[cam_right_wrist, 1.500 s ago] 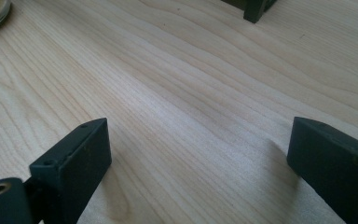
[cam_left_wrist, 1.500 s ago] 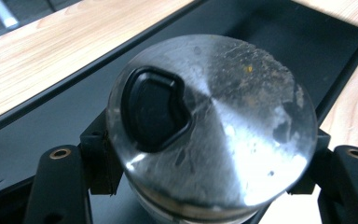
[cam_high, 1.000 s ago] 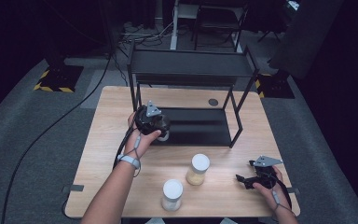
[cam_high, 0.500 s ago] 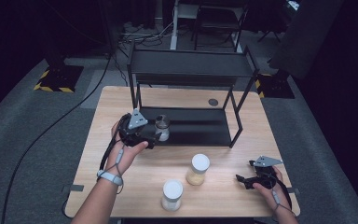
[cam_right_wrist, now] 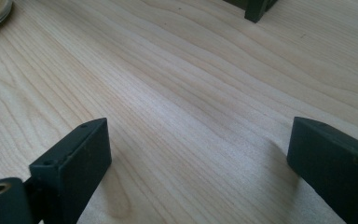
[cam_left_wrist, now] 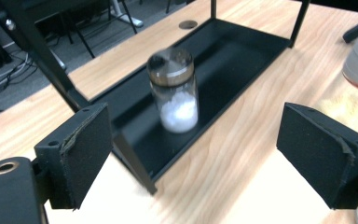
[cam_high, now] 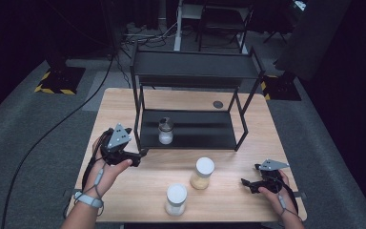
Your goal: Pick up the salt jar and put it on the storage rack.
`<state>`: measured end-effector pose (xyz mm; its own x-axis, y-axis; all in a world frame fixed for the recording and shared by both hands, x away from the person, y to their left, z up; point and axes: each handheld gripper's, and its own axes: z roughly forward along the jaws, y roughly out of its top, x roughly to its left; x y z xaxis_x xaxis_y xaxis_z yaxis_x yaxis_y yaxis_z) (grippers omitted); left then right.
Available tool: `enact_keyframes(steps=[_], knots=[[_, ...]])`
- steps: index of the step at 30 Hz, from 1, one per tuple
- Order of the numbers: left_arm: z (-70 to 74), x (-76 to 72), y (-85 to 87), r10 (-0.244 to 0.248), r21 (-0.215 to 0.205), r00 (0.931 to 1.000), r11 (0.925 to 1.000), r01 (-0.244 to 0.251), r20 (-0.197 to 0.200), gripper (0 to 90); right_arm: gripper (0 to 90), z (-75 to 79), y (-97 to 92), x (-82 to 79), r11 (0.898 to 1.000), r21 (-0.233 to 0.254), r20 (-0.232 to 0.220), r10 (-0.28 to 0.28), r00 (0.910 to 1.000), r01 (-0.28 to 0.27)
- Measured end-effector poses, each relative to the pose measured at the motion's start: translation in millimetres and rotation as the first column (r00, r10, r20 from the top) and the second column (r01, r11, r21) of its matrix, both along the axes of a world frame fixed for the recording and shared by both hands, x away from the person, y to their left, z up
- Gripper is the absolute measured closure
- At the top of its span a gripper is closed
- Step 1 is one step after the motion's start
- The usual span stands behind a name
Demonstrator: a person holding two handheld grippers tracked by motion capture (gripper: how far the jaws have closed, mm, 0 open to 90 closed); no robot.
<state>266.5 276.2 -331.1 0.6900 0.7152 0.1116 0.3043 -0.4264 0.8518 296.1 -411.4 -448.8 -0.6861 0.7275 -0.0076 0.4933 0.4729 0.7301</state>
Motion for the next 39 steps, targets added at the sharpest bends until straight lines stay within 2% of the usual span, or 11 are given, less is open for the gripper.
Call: enact_keyframes(steps=[3,10,21,31,36,39], knots=[[-1.7,-6.6,5.4,0.016,0.014,0.9999,0.9998,-0.016,-0.004,10.0,6.2,0.0,0.0,0.0,1.0,0.0,0.0,0.0,1.0,0.0],[-8.8,-19.7,22.3,0.04,-0.014,0.9991,0.9991,-0.04,-0.014,9.8,6.3,0.1,0.0,0.1,1.0,0.0,0.0,0.0,1.0,0.0],[-24.9,-35.6,44.5,0.072,-0.019,0.9964,0.9971,-0.073,-0.045,8.5,6.0,0.5,-1.0,2.2,1.0,-0.001,-0.003,0.01,0.9999,-0.01],[-56.8,-40.8,49.7,0.092,-0.013,0.9927,0.9955,-0.094,-0.078,8.5,6.0,0.3,-1.3,2.4,1.0,-0.001,-0.003,0.013,0.9999,-0.013],[-72.1,-41.9,55.0,0.108,-0.03,0.9894,0.9933,-0.111,-0.098,8.5,6.0,0.3,-1.2,2.4,1.0,-0.001,-0.002,0.012,0.9999,-0.012],[-80.1,-43.8,55.1,0.117,-0.014,0.9873,0.9927,-0.119,-0.107,8.5,6.0,0.3,-1.2,2.3,1.0,-0.001,-0.002,0.012,0.9999,-0.012]])
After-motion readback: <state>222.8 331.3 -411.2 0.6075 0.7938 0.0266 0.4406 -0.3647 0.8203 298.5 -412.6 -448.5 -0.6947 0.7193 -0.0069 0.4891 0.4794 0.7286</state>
